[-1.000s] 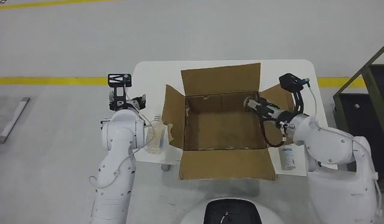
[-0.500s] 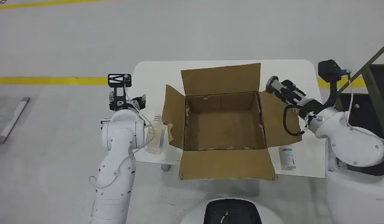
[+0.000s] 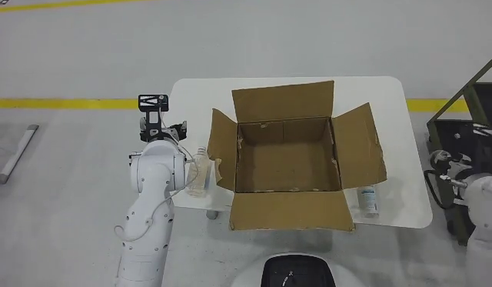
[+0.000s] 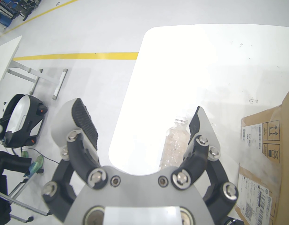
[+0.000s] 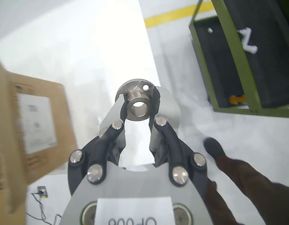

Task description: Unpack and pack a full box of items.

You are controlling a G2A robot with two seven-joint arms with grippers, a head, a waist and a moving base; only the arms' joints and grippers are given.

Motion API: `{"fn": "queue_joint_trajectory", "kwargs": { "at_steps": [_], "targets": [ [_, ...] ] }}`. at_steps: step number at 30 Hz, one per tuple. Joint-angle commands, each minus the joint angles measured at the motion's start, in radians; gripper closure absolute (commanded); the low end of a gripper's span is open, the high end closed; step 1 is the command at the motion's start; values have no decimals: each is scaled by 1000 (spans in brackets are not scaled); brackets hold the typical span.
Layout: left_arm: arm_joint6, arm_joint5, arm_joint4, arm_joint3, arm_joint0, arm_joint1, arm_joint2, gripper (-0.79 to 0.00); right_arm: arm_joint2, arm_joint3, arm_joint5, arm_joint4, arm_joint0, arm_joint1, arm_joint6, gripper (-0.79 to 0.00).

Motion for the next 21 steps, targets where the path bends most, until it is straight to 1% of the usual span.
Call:
{"fn": "queue_joint_trajectory", "kwargs": {
  "at_steps": [1, 2, 7, 8, 10, 14, 21],
  "targets": [
    [0, 0, 0, 0, 0, 0, 0, -785, -18, 23, -15, -32, -44, 1, 3, 0],
    [0, 0, 0, 0, 0, 0, 0, -785, -37, 37, -42, -74, -60, 4, 3, 0],
    [0, 0, 0, 0, 0, 0, 0, -785, -118, 109, -61, -161, -67, 7, -20, 0],
    [0, 0, 0, 0, 0, 0, 0, -785, -134, 123, -59, -151, -62, 6, -32, 0],
    [0, 0, 0, 0, 0, 0, 0, -785, -171, 151, -74, -179, -59, 7, -49, 0],
    [0, 0, 0, 0, 0, 0, 0, -785, -234, 189, -92, -170, -45, 5, -51, 0],
    [0, 0, 0, 0, 0, 0, 0, -785, -273, 245, -94, -159, -19, 8, -46, 0]
  ]
}}
